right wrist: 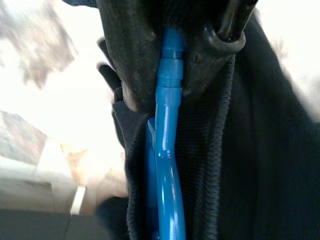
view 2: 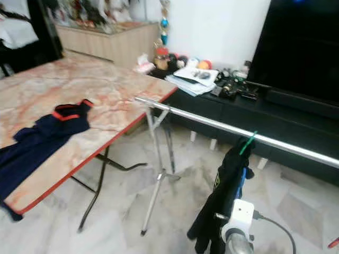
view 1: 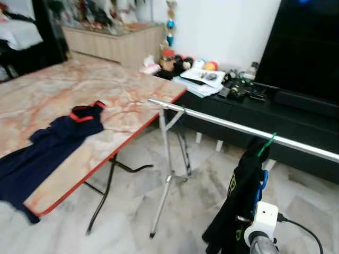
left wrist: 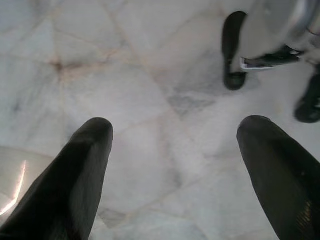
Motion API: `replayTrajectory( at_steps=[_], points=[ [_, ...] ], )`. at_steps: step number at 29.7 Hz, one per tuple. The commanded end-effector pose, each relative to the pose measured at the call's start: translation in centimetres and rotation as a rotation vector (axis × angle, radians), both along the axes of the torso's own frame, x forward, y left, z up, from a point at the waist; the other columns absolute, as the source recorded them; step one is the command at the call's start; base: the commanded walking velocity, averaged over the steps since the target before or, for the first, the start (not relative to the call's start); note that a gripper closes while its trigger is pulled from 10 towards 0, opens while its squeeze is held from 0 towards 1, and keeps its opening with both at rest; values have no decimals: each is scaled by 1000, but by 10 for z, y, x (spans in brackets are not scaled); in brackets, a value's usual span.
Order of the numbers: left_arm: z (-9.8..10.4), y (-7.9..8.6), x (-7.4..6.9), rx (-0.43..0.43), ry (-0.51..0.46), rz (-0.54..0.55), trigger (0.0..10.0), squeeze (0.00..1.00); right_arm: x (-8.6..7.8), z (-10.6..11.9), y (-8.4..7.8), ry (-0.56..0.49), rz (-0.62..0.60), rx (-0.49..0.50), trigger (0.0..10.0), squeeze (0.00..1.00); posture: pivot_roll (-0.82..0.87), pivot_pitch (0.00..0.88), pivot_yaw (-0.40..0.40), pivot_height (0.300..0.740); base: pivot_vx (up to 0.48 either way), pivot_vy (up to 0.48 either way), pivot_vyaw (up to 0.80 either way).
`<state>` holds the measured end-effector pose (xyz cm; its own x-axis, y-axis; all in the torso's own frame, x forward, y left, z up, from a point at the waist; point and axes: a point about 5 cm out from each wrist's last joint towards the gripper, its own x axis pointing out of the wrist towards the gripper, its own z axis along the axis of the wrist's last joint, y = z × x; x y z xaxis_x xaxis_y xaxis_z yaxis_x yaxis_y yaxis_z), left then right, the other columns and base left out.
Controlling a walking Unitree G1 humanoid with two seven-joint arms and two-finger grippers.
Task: Hang hanger
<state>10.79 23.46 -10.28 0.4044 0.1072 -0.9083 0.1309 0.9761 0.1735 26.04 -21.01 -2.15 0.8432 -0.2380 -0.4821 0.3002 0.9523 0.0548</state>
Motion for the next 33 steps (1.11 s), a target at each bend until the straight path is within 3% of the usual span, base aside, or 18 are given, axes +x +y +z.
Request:
replayTrajectory(
  at_steps=[1,7,15,33],
  points=[
    [0,-4,2,-10,-6,-9,10000,0,6,8,-5,-38,-10,-19,10000,0,239,0,-43,740,-319,0,0],
    [-1,-4,-2,-9,2,-3,10000,0,5,6,-11,-17,-53,-32,10000,0,239,0,-48,740,-319,0,0],
    [-2,-5,-2,-11,4,0,10000,0,4,6,-13,-6,-78,-22,10000,0,240,0,-51,740,-321,0,-767],
    [-1,-4,2,-5,-4,3,10000,0,9,6,-6,20,-25,-40,10000,0,243,0,-51,740,-323,0,0]
  ],
)
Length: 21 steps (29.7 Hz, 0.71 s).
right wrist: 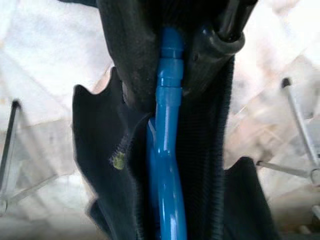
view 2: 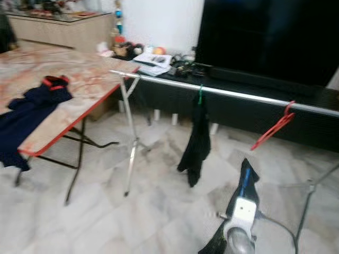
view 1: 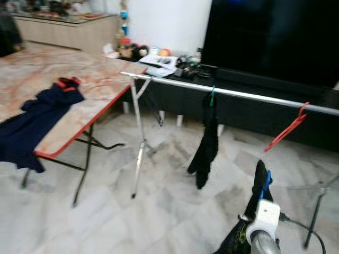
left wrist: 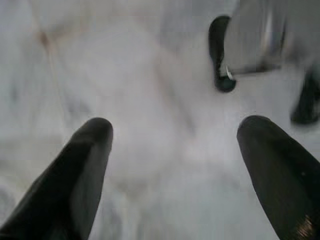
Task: Hang hanger
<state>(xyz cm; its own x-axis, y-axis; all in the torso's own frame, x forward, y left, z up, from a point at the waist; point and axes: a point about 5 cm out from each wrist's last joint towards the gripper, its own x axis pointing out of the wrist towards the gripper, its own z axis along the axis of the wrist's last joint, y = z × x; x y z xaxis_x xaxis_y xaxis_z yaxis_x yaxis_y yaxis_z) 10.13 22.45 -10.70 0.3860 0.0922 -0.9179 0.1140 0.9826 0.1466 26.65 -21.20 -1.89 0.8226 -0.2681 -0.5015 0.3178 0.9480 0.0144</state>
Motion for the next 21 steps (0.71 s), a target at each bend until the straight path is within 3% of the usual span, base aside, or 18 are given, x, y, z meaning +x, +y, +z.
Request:
replayTrajectory(
  at_steps=[1,11,16,17,18,21],
  points=[
    [4,6,9,22,-24,-19,10000,0,3,4,-3,-15,-7,-5,10000,0,243,0,-51,740,0,0,0],
    [7,9,17,41,-66,-17,10000,0,8,5,1,21,59,-23,10000,0,239,0,-47,740,0,0,0],
    [17,18,36,86,-151,-35,10000,0,13,6,3,66,189,-64,10000,0,231,0,-42,740,0,0,0],
    [23,22,49,112,-201,-42,10000,0,15,7,5,97,274,-107,10000,0,231,0,-42,740,0,0,0],
    [24,22,51,116,-210,-43,10000,0,15,7,5,102,287,-115,10000,0,231,0,-42,740,0,0,0],
    [39,27,79,141,-316,-76,10000,0,18,9,6,132,389,-142,10000,0,230,0,-45,740,0,0,0]
  ],
)
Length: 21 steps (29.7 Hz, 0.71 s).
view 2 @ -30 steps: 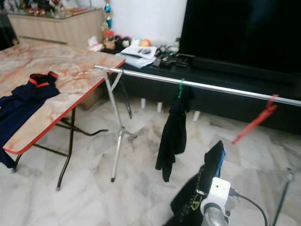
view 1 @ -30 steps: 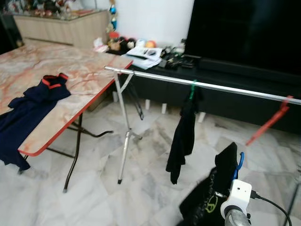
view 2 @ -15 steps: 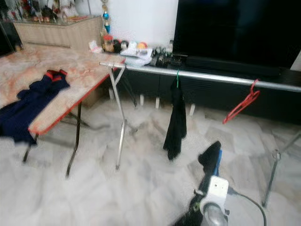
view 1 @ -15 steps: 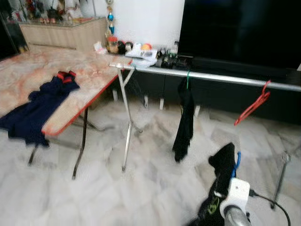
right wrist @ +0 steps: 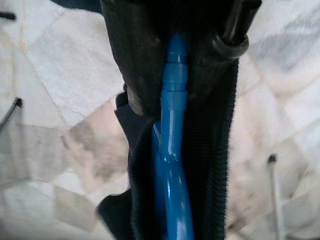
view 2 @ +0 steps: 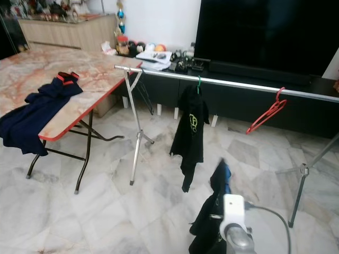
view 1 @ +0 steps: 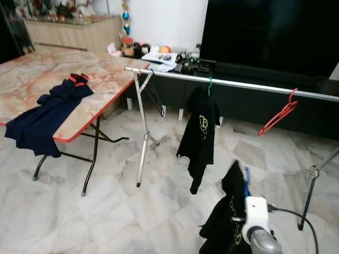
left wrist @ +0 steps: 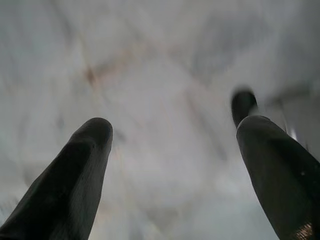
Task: Hang hanger
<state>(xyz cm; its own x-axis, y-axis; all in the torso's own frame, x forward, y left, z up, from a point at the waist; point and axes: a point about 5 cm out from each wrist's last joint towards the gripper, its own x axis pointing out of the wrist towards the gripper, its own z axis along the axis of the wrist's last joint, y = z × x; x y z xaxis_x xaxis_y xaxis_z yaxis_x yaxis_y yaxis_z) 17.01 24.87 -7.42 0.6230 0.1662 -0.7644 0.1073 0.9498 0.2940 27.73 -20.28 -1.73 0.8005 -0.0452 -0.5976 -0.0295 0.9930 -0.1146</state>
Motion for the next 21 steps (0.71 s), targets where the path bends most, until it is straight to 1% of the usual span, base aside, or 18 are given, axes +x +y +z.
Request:
replayTrajectory(
  at_steps=[1,2,4,5,7,9,11,12,13,14,15,17,18,19,20,21],
  points=[
    [10,3,15,27,-63,-31,10000,0,8,8,-3,2,74,-39,10000,0,230,0,-45,740,0,0,0],
    [19,5,29,32,-120,-63,10000,0,11,10,-1,6,153,-44,10000,0,229,0,-46,740,0,0,0],
    [31,3,46,36,-191,-132,10000,0,13,13,2,15,243,-53,10000,0,230,0,-49,740,0,0,0],
    [31,3,46,36,-191,-132,10000,0,13,13,2,15,243,-53,10000,0,230,0,-49,740,0,0,0],
    [63,-4,78,43,-346,-302,10000,0,19,21,2,33,413,-96,10000,0,227,0,-51,740,0,0,0],
    [79,-11,90,34,-395,-398,10000,0,22,26,1,46,498,-115,10000,0,225,0,-52,740,0,0,0],
    [96,-20,100,42,-421,-542,10000,0,24,33,0,62,620,-139,10000,0,221,0,-53,740,0,0,0],
    [108,-26,105,47,-432,-641,10000,0,26,38,-2,74,704,-155,10000,0,218,0,-54,740,0,0,0],
    [108,-26,105,47,-432,-641,10000,0,26,38,-2,74,704,-155,10000,0,218,0,-54,740,0,0,0],
    [117,-31,109,62,-441,-715,10000,0,27,45,-5,75,782,-167,10000,0,215,0,-54,740,0,0,0],
    [122,-33,111,69,-443,-756,10000,0,28,49,-6,74,834,-177,10000,0,211,0,-54,740,0,0,0],
    [126,-38,113,63,-431,-806,10000,0,29,56,-7,66,900,-169,10000,0,207,0,-56,740,0,0,0],
    [131,-42,114,53,-430,-838,10000,0,29,62,-8,59,959,-156,10000,0,206,0,-57,740,0,0,0],
    [131,-42,114,53,-430,-838,10000,0,29,62,-8,59,959,-156,10000,0,206,0,-57,740,0,0,0],
    [134,-46,115,44,-428,-852,10000,0,28,67,-8,55,1010,-144,10000,0,204,0,-59,740,0,0,0],
    [136,-48,116,42,-428,-860,10000,0,28,70,-8,52,1034,-132,10000,0,204,0,-59,740,0,0,0]
  ],
)
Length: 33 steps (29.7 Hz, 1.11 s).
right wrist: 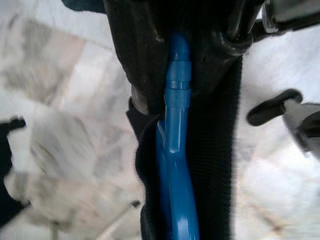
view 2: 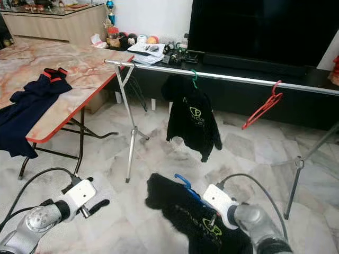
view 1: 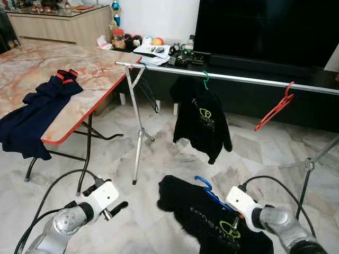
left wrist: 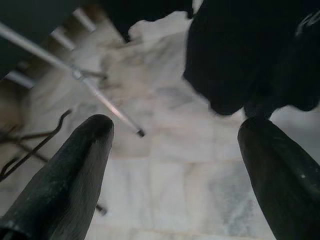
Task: Hang hanger
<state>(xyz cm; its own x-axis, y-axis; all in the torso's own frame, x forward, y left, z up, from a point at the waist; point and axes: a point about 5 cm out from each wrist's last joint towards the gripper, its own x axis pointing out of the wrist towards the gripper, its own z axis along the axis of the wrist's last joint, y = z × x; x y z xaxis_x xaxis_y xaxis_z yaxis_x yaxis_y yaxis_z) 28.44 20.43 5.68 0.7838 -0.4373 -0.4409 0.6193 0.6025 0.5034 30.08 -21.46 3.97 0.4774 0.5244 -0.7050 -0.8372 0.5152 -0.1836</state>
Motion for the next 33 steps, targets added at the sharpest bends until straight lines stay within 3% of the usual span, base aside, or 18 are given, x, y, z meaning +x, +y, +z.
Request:
replayTrajectory(
  at_steps=[1,11,17,19,22,33],
  points=[
    [6,-6,2,5,8,-31,10000,0,4,15,4,-27,89,40,10000,0,204,0,-59,740,0,0,0],
    [17,-24,15,-46,15,-60,10000,0,0,50,-1,-59,221,93,10000,0,184,9,-46,740,0,0,0],
    [20,-31,15,-73,43,-143,10000,0,-4,71,-4,-95,263,120,10000,0,170,31,-26,740,0,0,0],
    [18,-32,13,24,40,-221,10000,0,-9,78,-2,-91,298,137,10000,0,167,39,-18,740,0,0,0],
    [11,-30,12,87,64,-255,10000,0,-11,81,-2,-97,315,124,10000,0,163,45,-10,740,0,0,0],
    [3,-20,24,50,56,-106,10000,0,-26,97,-1,-78,342,150,10000,0,146,60,-5,740,0,0,0]
  ],
)
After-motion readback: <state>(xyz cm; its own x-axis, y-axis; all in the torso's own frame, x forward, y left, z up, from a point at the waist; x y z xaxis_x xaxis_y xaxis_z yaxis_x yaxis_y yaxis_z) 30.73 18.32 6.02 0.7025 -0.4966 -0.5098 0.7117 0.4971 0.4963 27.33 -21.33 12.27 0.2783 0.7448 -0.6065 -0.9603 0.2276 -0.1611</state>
